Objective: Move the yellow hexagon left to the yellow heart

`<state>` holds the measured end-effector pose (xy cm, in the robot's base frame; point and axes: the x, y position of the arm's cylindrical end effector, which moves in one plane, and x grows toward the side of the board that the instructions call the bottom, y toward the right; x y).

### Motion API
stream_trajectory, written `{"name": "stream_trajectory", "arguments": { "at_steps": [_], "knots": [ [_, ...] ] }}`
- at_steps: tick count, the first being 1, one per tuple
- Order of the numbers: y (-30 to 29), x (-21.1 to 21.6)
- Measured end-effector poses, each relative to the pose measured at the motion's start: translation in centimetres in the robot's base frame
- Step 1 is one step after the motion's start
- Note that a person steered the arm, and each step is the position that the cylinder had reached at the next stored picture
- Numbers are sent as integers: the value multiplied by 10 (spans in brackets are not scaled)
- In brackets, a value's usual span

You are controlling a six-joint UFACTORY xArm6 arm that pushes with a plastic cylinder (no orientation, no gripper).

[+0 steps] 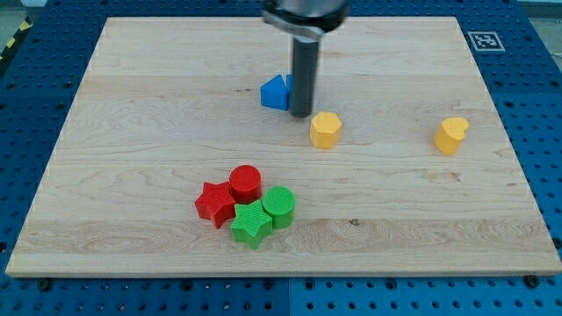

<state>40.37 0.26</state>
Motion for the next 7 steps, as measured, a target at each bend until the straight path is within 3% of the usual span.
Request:
{"name": "stream_trajectory", "arguments": {
  "at_steps": [2, 4, 6, 7],
  "knots": [
    [22, 34],
    [114, 34],
    [44, 39],
    [51, 52]
  ]
}}
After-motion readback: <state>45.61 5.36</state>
